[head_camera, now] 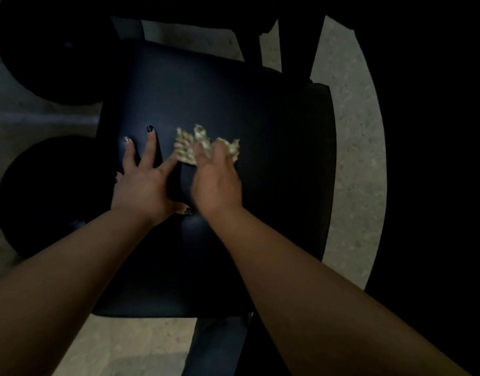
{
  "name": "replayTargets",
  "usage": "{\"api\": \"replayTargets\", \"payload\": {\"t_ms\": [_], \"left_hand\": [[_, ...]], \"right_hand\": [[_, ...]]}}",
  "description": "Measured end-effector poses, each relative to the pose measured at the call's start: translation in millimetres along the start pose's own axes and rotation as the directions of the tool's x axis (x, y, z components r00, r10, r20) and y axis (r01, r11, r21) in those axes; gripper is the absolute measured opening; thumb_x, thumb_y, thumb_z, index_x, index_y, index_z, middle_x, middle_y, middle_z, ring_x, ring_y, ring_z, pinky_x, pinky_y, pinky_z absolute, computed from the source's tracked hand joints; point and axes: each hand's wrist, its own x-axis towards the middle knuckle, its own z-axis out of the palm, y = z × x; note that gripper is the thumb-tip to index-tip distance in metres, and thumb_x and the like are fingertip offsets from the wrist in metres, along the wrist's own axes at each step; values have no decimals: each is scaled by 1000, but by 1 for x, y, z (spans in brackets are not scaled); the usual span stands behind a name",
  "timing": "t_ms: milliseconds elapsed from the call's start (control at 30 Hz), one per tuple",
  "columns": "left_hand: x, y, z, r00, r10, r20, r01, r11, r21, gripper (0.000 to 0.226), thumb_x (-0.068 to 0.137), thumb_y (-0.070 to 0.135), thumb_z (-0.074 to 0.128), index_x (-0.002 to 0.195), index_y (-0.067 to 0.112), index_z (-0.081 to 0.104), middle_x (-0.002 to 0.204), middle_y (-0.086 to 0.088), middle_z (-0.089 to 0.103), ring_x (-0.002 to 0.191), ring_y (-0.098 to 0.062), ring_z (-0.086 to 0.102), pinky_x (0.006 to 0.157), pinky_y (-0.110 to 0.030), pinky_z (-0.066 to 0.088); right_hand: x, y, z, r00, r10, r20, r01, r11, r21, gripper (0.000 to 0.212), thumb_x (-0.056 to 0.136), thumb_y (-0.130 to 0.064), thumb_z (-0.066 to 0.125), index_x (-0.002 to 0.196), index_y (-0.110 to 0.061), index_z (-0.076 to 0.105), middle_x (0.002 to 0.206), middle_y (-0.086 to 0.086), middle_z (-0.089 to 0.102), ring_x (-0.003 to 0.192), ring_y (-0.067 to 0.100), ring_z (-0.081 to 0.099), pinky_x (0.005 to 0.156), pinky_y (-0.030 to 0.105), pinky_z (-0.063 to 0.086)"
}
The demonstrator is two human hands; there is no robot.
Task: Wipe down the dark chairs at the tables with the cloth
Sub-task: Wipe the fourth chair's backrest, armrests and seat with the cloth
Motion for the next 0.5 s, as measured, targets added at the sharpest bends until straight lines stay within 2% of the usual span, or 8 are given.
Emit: {"api": "replayTargets", "payload": {"t_ms": [67,133,200,267,333,400,433,500], "left_hand": [[0,-1,-1,1000,-2,9,2,1000,-9,123,55,60,84,147,55,3,158,12,-27,146,-34,-18,106,-69,29],[0,-1,-1,1000,-5,6,5,1000,-17,125,54,60,85,147,56,0,157,12,-27,146,-33,-18,106,-69,28],[-1,0,-1,1000,-7,-5,7,1000,-14,125,54,60,85,147,55,1,158,12,-27,146,-34,-18,107,-69,27],[-1,0,0,1000,-3,-11,3,1000,-21,126,53,59,85,148,55,3,158,11,-25,146,-34,-17,107,-69,26],[-1,0,-1,1000,0,-8,0,1000,-25,126,53,58,86,148,54,3,158,11,-25,146,-35,-17,108,-70,24],[-2,0,-2,1000,11,11,-10,1000,-21,127,54,56,86,148,53,1,158,10,-27,145,-35,-19,109,-70,21],[-2,-1,-4,999,19,35,-18,999,-29,129,54,54,87,148,53,0,157,10,-29,145,-35,-21,110,-70,19],[1,-5,-12,991,43,127,-40,999,-26,139,50,50,91,149,51,-6,155,7,-34,143,-38,-25,112,-68,14]], "right_hand": [[-12,42,-14,994,84,-74,-84,996,-2,40,99,-29,40,138,-23,39,135,9,43,118,31,47,87,34,38],[-35,88,-40,950,262,-169,-263,965,19,33,98,-26,40,130,-22,44,125,10,51,108,29,54,76,27,37],[-53,116,-62,873,452,-183,-438,892,114,47,89,-11,43,136,-20,45,131,15,43,110,31,50,81,28,36],[-53,121,-66,798,571,-191,-546,820,168,55,86,-6,43,140,-16,42,137,17,36,115,36,46,86,34,37],[-45,106,-53,719,647,-253,-613,762,208,38,92,-9,45,130,-12,46,133,15,43,112,32,48,81,25,31],[-40,76,-43,658,674,-336,-672,726,142,12,99,-21,44,108,-14,49,117,11,53,97,22,51,71,18,26],[-41,64,-33,688,642,-338,-649,753,109,10,100,-24,44,102,-15,47,112,9,55,91,19,51,71,18,28],[-42,34,-12,816,509,-275,-508,858,79,19,101,-32,41,106,-14,47,113,12,57,95,24,54,79,23,34]]}}
